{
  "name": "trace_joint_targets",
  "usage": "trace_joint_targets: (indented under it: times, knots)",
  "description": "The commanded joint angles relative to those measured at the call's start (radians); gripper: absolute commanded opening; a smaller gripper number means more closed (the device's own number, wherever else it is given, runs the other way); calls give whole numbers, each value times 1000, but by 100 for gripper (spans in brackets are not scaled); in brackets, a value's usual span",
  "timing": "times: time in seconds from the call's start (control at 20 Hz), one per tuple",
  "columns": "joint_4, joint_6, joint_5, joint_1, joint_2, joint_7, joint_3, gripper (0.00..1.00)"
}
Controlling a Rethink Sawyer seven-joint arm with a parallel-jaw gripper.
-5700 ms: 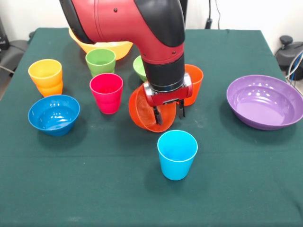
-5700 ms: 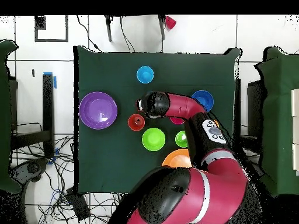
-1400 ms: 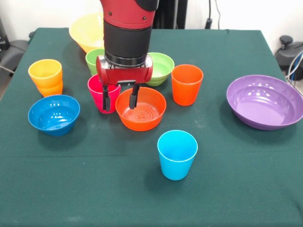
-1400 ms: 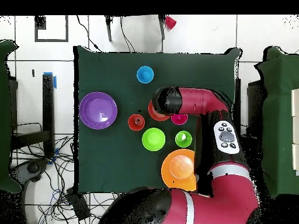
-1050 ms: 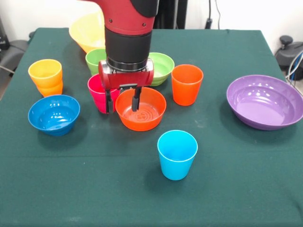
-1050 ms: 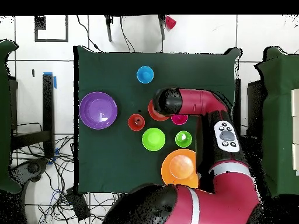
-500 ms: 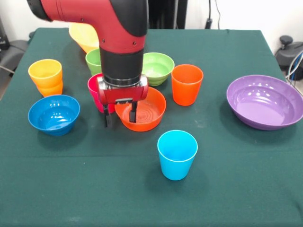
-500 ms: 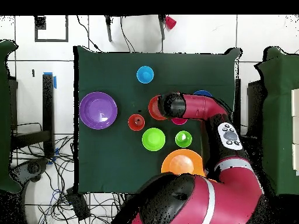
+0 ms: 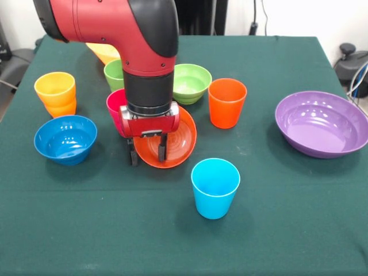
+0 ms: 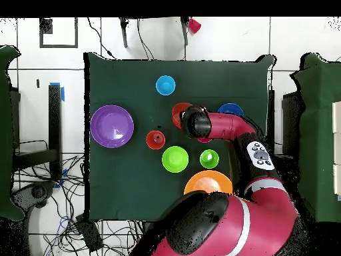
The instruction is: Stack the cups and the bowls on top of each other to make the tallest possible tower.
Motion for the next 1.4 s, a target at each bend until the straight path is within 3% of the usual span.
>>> trace_joint_targets:
  times: [0.05, 0.1, 0.15, 0.3, 0.45, 0.8, 1.05, 1.4]
  knots:
    - [1, -21, -92, 7, 77, -51, 100, 100]
    - [-1, -26, -94, 9, 78, -51, 101, 100]
    - [-4, -32, -92, 16, 77, -36, 91, 0]
    - [7, -17, -73, 9, 77, -26, 101, 0]
    - [11, -46, -106, 13, 56, -50, 115, 0]
    - [-1, -38, -106, 27, 44, -48, 111, 0]
    - [36, 58, -77, 27, -34, -74, 121, 0]
    - [38, 114, -46, 8, -40, -83, 151, 0]
